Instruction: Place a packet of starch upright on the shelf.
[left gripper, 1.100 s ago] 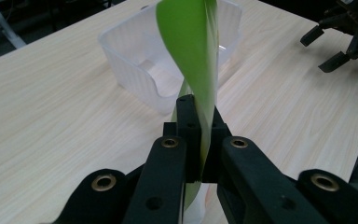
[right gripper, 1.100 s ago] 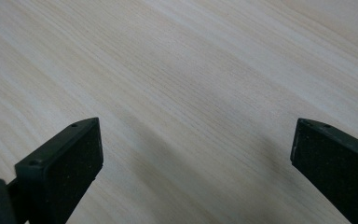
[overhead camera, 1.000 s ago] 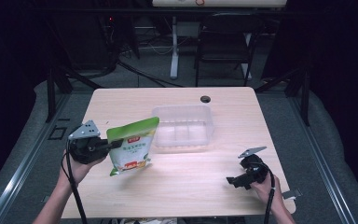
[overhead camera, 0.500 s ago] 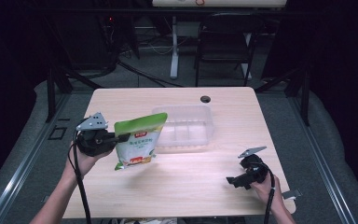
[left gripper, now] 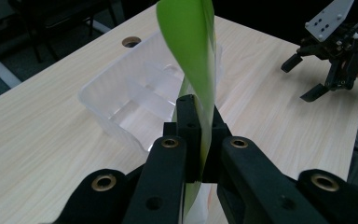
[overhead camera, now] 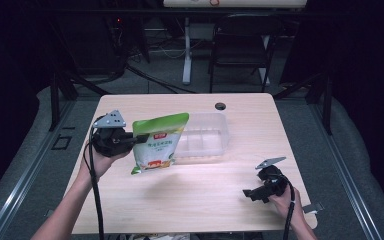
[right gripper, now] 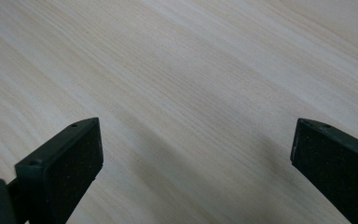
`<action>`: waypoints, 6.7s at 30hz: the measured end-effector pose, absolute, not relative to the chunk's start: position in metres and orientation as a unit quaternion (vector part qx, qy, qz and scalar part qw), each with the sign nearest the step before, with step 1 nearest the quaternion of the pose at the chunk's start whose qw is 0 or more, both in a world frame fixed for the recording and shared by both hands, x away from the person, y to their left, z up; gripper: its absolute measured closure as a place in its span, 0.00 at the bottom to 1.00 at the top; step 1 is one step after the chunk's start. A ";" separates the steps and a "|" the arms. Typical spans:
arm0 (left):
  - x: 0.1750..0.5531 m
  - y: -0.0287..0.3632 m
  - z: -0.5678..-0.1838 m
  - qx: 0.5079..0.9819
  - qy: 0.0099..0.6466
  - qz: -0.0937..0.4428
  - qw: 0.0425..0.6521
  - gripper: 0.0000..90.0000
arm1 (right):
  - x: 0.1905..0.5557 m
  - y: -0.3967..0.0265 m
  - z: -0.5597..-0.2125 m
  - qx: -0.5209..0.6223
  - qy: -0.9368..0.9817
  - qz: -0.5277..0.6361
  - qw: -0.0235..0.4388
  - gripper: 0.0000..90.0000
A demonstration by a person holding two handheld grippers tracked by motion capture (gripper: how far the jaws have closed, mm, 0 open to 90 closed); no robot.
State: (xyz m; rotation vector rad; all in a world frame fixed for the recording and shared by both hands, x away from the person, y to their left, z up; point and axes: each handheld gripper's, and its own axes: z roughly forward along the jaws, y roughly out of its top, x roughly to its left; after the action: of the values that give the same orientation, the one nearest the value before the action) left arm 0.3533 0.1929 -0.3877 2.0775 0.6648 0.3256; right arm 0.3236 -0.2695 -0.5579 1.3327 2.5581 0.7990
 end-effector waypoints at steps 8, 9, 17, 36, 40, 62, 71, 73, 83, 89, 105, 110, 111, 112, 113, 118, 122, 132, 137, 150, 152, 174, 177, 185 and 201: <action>0.361 0.183 -0.377 0.839 0.262 0.134 0.458 1.00 | 0.324 -0.270 -0.558 0.444 0.852 0.267 0.074 0.02; 0.363 0.182 -0.376 0.838 0.263 0.131 0.461 1.00 | 0.324 -0.270 -0.558 0.444 0.852 0.267 0.074 0.02; 0.374 0.173 -0.366 0.834 0.264 0.136 0.465 1.00 | 0.324 -0.270 -0.558 0.443 0.853 0.267 0.073 0.02; 0.404 0.158 -0.361 0.819 0.292 0.148 0.471 1.00 | 0.324 -0.270 -0.557 0.442 0.853 0.269 0.069 0.02; 0.411 0.157 -0.361 0.812 0.306 0.152 0.474 1.00 | 0.324 -0.270 -0.557 0.443 0.852 0.270 0.070 0.02; 0.435 0.153 -0.376 0.767 0.378 0.176 0.489 1.00 | 0.324 -0.271 -0.557 0.441 0.854 0.267 0.075 0.02; 0.438 0.147 -0.379 0.748 0.397 0.172 0.504 1.00 | 0.324 -0.271 -0.557 0.441 0.854 0.267 0.075 0.02; 0.439 0.145 -0.380 0.745 0.402 0.172 0.504 1.00 | 0.324 -0.270 -0.557 0.441 0.853 0.270 0.072 0.02; 0.445 0.129 -0.389 0.728 0.420 0.171 0.513 1.00 | 0.324 -0.270 -0.557 0.440 0.853 0.270 0.073 0.02; 0.448 0.124 -0.394 0.717 0.433 0.179 0.516 1.00 | 0.323 -0.270 -0.556 0.440 0.853 0.270 0.073 0.02; 0.452 0.119 -0.407 0.697 0.456 0.184 0.522 1.00 | 0.323 -0.270 -0.556 0.439 0.854 0.270 0.073 0.02; 0.455 0.116 -0.412 0.693 0.460 0.181 0.525 1.00 | 0.323 -0.270 -0.556 0.439 0.854 0.270 0.073 0.02; 0.455 0.115 -0.413 0.691 0.463 0.181 0.525 1.00 | 0.323 -0.270 -0.556 0.438 0.854 0.271 0.074 0.02; 0.456 0.115 -0.414 0.690 0.463 0.183 0.526 1.00 | 0.323 -0.270 -0.556 0.438 0.854 0.271 0.073 0.02; 0.456 0.114 -0.415 0.688 0.464 0.182 0.527 1.00 | 0.323 -0.270 -0.555 0.436 0.856 0.267 0.072 0.02; 0.458 0.111 -0.421 0.684 0.469 0.182 0.529 1.00 | 0.323 -0.270 -0.556 0.439 0.854 0.271 0.073 0.02; 0.460 0.110 -0.429 0.683 0.475 0.181 0.524 1.00 | 0.323 -0.270 -0.556 0.439 0.853 0.272 0.073 0.02; 0.461 0.113 -0.446 0.677 0.480 0.177 0.529 1.00 | 0.323 -0.269 -0.557 0.437 0.853 0.277 0.069 0.02; 0.459 0.116 -0.451 0.679 0.477 0.179 0.528 1.00 | 0.323 -0.269 -0.557 0.438 0.853 0.276 0.069 0.02; 0.452 0.119 -0.453 0.702 0.457 0.190 0.512 0.99 | 0.323 -0.270 -0.556 0.438 0.854 0.273 0.070 0.02; 0.451 0.119 -0.454 0.703 0.455 0.191 0.512 1.00 | 0.323 -0.270 -0.556 0.437 0.854 0.272 0.069 0.02; 0.438 0.127 -0.460 0.736 0.428 0.218 0.477 1.00 | 0.323 -0.270 -0.557 0.439 0.854 0.272 0.070 0.02; 0.436 0.129 -0.463 0.739 0.426 0.227 0.469 1.00 | 0.323 -0.269 -0.557 0.438 0.854 0.272 0.071 0.02; 0.431 0.134 -0.469 0.745 0.421 0.230 0.463 1.00 | 0.324 -0.269 -0.557 0.438 0.854 0.270 0.072 0.02; 0.426 0.142 -0.473 0.749 0.426 0.241 0.447 0.82 | 0.323 -0.269 -0.557 0.442 0.851 0.275 0.071 0.02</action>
State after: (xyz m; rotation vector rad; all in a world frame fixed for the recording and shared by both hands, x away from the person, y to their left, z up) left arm 0.4261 0.1421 -0.4732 1.8539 1.0549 0.5972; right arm 0.3234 -0.2693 -0.5572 1.3287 2.5584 0.8259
